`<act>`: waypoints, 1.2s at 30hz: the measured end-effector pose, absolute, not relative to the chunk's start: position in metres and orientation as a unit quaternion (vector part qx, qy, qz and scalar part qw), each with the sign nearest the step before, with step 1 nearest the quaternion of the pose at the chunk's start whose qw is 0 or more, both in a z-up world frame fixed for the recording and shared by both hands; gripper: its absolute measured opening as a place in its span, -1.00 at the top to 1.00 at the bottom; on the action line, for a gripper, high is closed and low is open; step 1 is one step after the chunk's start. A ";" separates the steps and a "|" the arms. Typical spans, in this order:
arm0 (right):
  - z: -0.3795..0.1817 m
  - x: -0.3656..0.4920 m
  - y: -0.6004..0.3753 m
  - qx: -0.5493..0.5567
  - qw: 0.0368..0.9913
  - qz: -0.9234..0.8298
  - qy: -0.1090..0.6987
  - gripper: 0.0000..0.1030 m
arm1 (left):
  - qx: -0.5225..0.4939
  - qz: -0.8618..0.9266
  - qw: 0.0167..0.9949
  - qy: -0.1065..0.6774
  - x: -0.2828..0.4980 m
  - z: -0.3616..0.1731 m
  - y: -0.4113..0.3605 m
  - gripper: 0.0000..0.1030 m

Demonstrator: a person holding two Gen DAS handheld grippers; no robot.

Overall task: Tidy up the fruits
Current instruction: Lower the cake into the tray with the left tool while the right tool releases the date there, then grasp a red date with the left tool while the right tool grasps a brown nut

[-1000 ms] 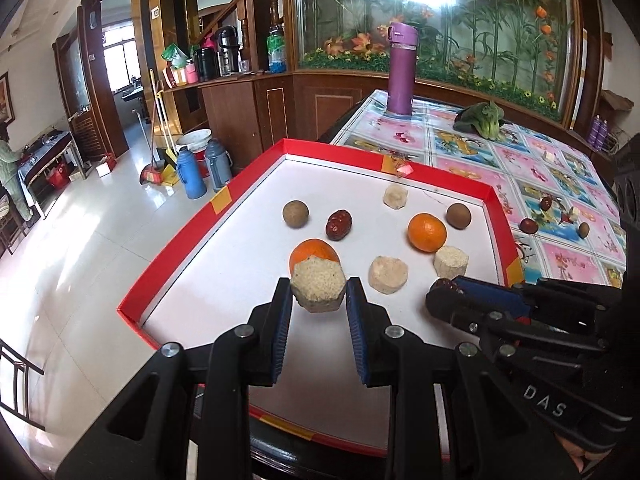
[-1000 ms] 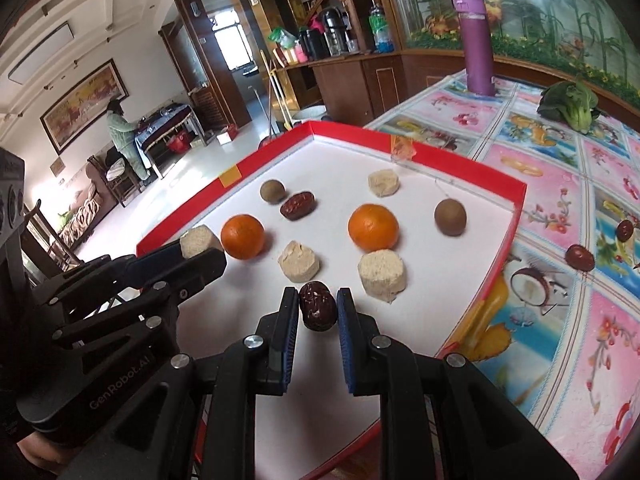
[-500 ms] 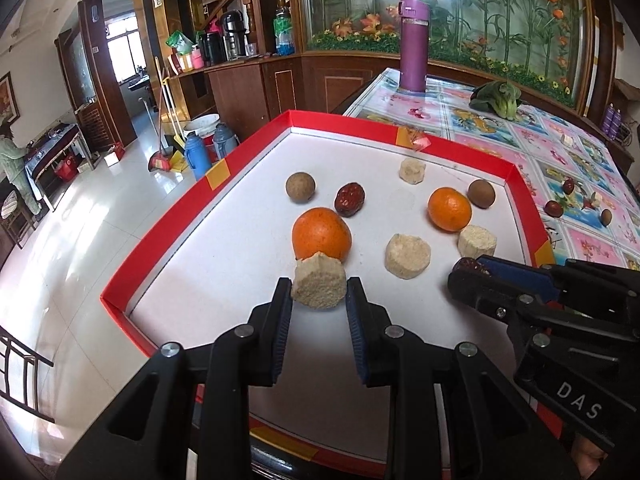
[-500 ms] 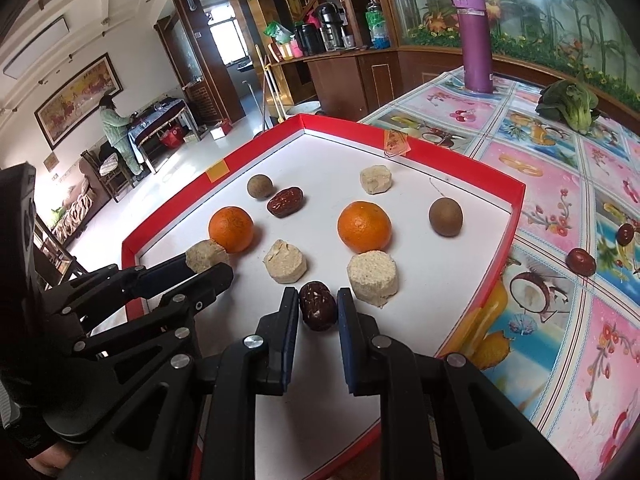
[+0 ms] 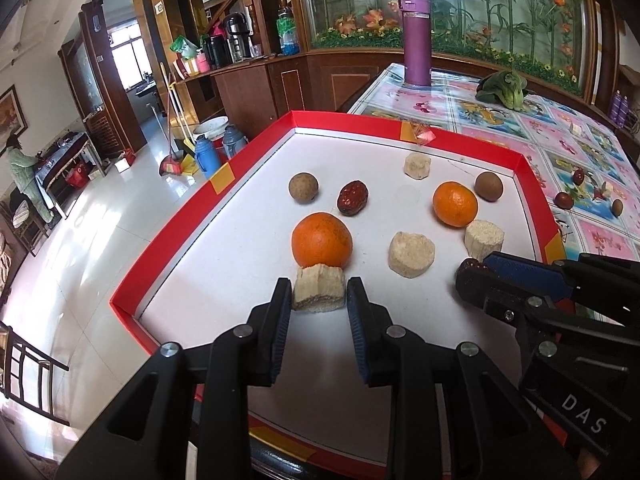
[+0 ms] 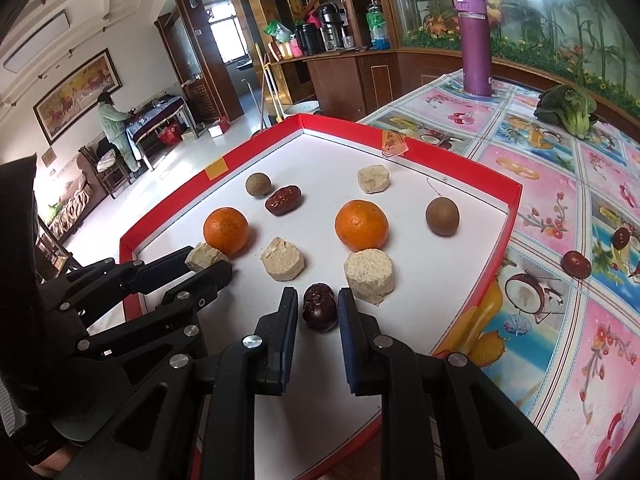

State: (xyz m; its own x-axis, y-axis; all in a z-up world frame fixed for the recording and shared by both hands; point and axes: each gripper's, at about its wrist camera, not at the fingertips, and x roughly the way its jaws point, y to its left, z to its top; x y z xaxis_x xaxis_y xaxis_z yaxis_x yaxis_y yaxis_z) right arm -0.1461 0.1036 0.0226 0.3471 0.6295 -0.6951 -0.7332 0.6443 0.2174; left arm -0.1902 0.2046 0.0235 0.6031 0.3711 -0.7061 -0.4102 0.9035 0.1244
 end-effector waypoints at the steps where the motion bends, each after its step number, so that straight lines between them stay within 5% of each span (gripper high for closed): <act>1: 0.023 -0.146 0.102 -0.062 0.818 0.417 0.391 0.59 | -0.024 0.220 0.895 0.387 -0.191 0.025 0.204 0.32; 8: 0.028 -0.139 0.085 -0.028 0.821 0.414 0.392 0.49 | -0.014 0.232 0.899 0.371 -0.196 0.037 0.201 0.03; 36: 0.050 -0.094 -0.034 0.095 0.856 0.351 0.368 0.45 | 0.038 0.218 0.909 0.353 -0.188 0.066 0.156 -0.04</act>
State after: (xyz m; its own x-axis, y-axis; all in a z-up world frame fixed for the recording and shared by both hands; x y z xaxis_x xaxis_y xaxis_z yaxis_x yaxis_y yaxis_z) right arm -0.0942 -0.0335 0.0500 0.4828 0.6701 -0.5638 -0.5299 0.7361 0.4211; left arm -0.1883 0.1560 0.0663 0.6567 0.4226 -0.6246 -0.3687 0.9024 0.2229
